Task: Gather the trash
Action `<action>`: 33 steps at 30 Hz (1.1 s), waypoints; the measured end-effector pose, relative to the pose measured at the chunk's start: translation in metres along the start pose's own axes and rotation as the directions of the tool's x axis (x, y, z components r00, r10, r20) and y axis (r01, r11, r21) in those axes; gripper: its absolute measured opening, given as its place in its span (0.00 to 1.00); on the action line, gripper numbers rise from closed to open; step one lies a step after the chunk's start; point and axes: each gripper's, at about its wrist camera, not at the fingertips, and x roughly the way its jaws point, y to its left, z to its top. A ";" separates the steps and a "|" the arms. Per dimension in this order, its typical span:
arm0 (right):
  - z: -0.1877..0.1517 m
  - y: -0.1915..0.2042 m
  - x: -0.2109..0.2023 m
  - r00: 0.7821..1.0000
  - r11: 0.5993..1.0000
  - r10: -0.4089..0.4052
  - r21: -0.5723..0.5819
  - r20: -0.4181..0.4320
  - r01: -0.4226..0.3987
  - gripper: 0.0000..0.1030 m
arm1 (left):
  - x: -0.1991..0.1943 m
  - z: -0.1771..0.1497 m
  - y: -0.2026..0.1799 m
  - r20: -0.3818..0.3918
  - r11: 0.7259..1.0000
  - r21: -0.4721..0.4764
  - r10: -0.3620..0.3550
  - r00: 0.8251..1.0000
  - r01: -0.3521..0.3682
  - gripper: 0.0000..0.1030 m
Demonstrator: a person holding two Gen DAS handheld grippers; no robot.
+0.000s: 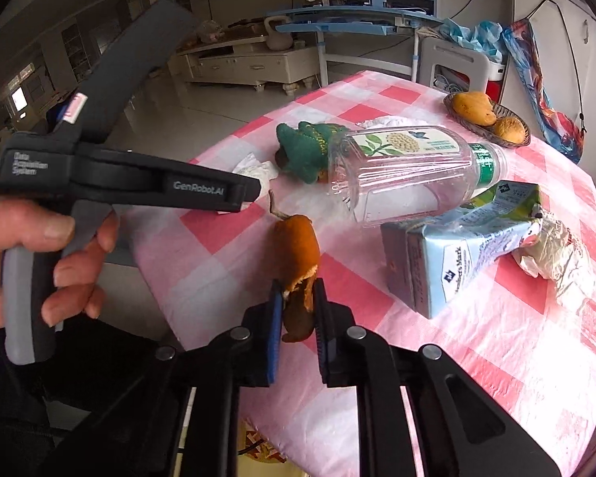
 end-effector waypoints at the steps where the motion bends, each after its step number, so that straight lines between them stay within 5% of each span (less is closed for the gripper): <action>1: -0.003 0.002 -0.004 1.000 1.000 0.008 -0.007 -0.003 -0.008 0.15 | 0.000 0.000 0.000 0.005 1.000 0.000 -0.006 1.000 0.006 0.46; 4: -0.011 0.008 -0.019 0.999 0.998 0.041 -0.043 -0.011 -0.041 0.15 | -0.002 0.001 -0.003 -0.008 0.996 0.012 -0.090 0.996 0.090 0.20; 8: -0.024 0.024 -0.040 0.996 0.990 0.082 -0.115 -0.041 -0.086 0.15 | -0.010 -0.006 -0.007 -0.026 0.988 0.025 -0.152 0.988 0.153 0.16; 17: -0.061 0.052 -0.041 0.979 0.958 0.127 -0.237 -0.162 -0.164 0.16 | -0.056 -0.046 0.004 -0.032 0.958 -0.024 -0.285 0.958 0.284 0.15; 21: -0.064 0.044 -0.043 0.983 0.966 0.119 -0.215 -0.140 -0.147 0.50 | -0.065 -0.080 -0.003 -0.076 0.955 -0.006 -0.295 0.953 0.295 0.15; 28: -0.065 0.034 -0.049 0.988 0.979 0.118 -0.157 -0.097 -0.132 0.52 | -0.061 -0.142 -0.012 -0.222 0.957 -0.019 -0.286 0.932 0.290 0.21; 33: -0.075 0.044 -0.041 0.968 0.968 0.210 -0.108 -0.139 -0.226 0.56 | -0.082 -0.136 0.012 -0.153 0.943 -0.114 -0.327 0.933 0.312 0.28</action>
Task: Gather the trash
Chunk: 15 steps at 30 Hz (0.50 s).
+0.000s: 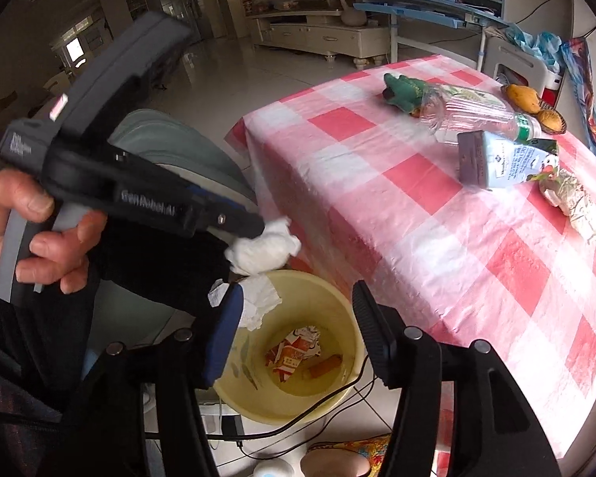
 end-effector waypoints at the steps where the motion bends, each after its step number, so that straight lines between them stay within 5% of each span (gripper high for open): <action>1: -0.002 0.002 0.008 0.999 0.999 0.042 0.021 -0.014 -0.042 0.57 | -0.009 0.003 0.000 0.026 1.000 0.004 0.001 1.000 -0.001 0.30; 9: -0.011 0.040 0.117 0.970 0.982 0.178 0.098 -0.166 -0.163 0.58 | -0.049 0.038 -0.004 0.157 0.997 0.071 0.003 0.988 -0.015 0.39; 15: -0.018 0.044 0.179 0.952 0.966 0.218 0.185 -0.213 -0.180 0.62 | -0.042 0.044 0.005 0.143 0.998 0.040 -0.051 0.988 0.045 0.39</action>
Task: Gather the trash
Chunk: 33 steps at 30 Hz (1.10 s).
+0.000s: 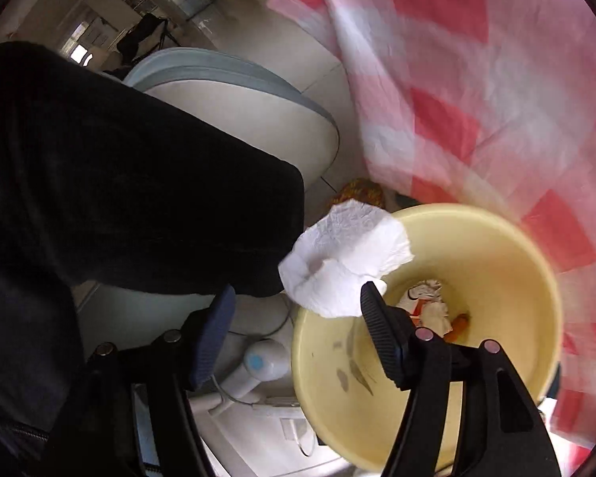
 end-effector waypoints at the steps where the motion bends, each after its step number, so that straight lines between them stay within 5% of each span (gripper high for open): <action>1: 0.001 -0.005 0.006 1.000 1.000 0.008 0.023 -0.001 -0.008 0.62 | 0.000 -0.001 0.001 0.003 1.000 -0.006 -0.012 1.000 0.012 0.39; 9: 0.002 -0.014 0.023 0.999 0.998 -0.012 0.065 -0.040 0.015 0.62 | -0.002 0.001 0.002 0.026 0.999 -0.025 -0.030 0.999 0.030 0.39; 15: 0.010 0.020 -0.045 0.987 0.980 -0.158 -0.120 0.037 0.162 0.62 | -0.002 0.002 -0.008 0.074 0.998 0.027 0.053 0.996 -0.055 0.41; 18: 0.008 0.038 -0.100 0.955 0.935 -0.259 -0.211 0.142 0.284 0.66 | -0.009 0.002 -0.011 0.125 0.995 0.042 0.088 0.988 -0.094 0.47; 22: -0.005 0.053 -0.171 0.871 0.834 -0.383 -0.292 0.307 0.469 0.76 | -0.014 0.009 -0.013 0.155 0.993 0.033 0.111 0.982 -0.118 0.50; 27: -0.019 0.045 -0.243 0.687 0.695 -0.514 -0.220 0.513 0.684 0.89 | -0.022 0.036 -0.040 0.220 0.981 0.114 0.127 0.967 -0.155 0.58; 29: -0.020 0.027 -0.267 0.626 0.703 -0.540 -0.107 0.562 0.703 0.91 | -0.022 0.043 -0.046 0.259 0.978 0.133 0.121 0.958 -0.160 0.65; 33: -0.007 0.007 -0.291 0.569 0.747 -0.567 0.080 0.595 0.661 0.92 | 0.001 0.038 -0.034 0.243 0.973 0.106 0.176 0.954 -0.206 0.66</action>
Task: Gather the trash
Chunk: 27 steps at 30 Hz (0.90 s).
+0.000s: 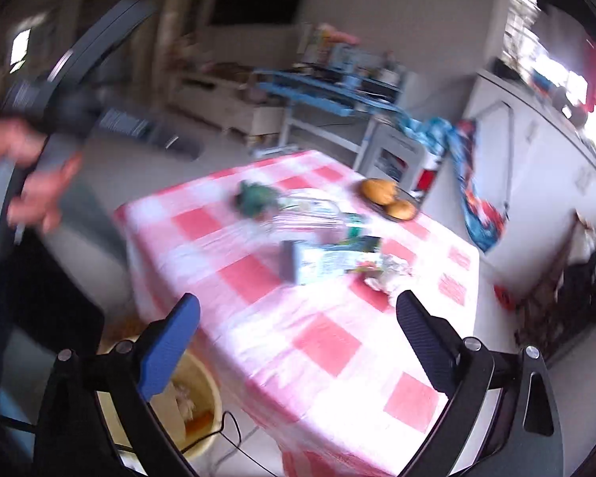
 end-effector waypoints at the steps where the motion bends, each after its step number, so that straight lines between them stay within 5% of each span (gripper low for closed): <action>1: 0.003 0.001 0.001 1.000 1.000 0.001 0.018 0.003 -0.001 0.92 | 0.005 -0.002 0.002 -0.023 1.000 -0.022 -0.011 1.000 0.011 0.66; 27: -0.012 -0.003 0.016 0.999 0.999 0.017 -0.032 -0.033 -0.018 0.92 | 0.011 -0.006 0.006 0.008 0.999 -0.041 -0.025 1.000 0.026 0.67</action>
